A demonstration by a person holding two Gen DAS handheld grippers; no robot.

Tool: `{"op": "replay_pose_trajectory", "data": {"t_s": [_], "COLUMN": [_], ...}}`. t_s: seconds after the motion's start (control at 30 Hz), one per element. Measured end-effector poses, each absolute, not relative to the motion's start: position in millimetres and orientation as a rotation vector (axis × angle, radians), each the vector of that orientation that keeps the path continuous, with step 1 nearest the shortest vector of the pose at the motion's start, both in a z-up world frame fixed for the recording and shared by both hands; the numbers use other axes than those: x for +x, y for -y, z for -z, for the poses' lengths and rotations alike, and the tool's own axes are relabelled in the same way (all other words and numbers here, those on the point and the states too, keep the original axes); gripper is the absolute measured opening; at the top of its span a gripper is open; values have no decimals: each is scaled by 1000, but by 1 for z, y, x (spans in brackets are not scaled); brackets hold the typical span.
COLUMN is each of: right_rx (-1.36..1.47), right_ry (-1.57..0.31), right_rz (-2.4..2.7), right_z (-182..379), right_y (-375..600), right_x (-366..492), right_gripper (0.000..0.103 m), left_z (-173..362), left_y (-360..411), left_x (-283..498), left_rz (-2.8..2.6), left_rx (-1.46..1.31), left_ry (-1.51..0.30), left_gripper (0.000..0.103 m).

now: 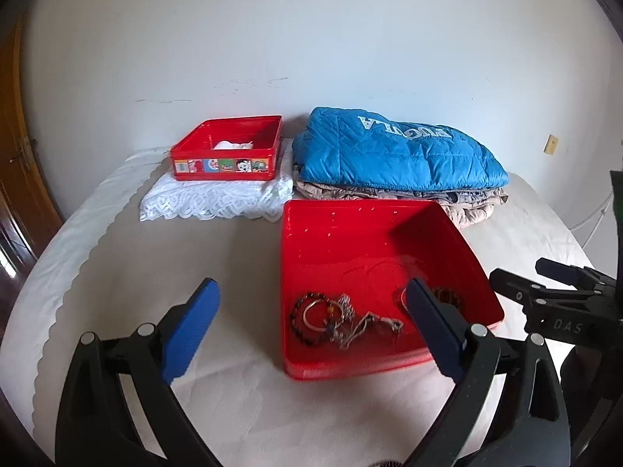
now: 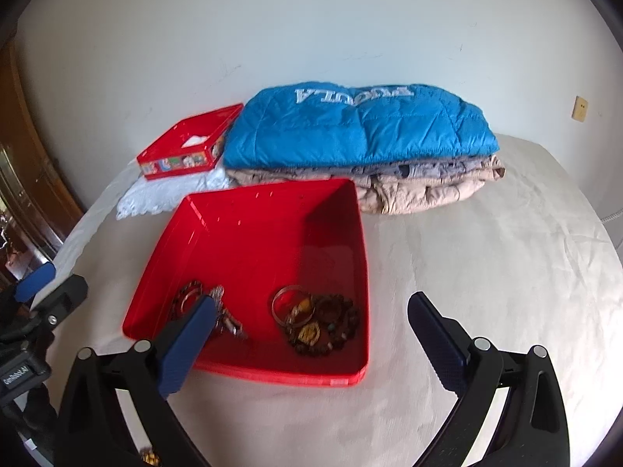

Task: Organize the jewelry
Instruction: 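Move both tools back over the black bead necklace on the bed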

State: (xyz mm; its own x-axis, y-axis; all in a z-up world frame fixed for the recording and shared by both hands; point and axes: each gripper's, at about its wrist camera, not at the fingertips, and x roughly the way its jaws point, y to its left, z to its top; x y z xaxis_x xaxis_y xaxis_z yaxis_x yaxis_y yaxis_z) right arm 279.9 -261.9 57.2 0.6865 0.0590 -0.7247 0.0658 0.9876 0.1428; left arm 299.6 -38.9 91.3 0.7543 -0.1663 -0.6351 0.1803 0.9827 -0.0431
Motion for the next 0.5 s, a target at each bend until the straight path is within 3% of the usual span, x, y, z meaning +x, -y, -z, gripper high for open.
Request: {"op": "replay_pose_trajectory", "data": {"t_s": [0.5], "right_rx": [207], "right_ry": [-895], "right_rz": [-128], "right_z": [-42], "right_y": [231], "right_x": [215], "right_gripper": [99], "left_z": [-71], "left_y": [7], "left_x": [224], "left_rz": [167], "left_rx": [73], "left_ry": [-717], "left_gripper": [97]}}
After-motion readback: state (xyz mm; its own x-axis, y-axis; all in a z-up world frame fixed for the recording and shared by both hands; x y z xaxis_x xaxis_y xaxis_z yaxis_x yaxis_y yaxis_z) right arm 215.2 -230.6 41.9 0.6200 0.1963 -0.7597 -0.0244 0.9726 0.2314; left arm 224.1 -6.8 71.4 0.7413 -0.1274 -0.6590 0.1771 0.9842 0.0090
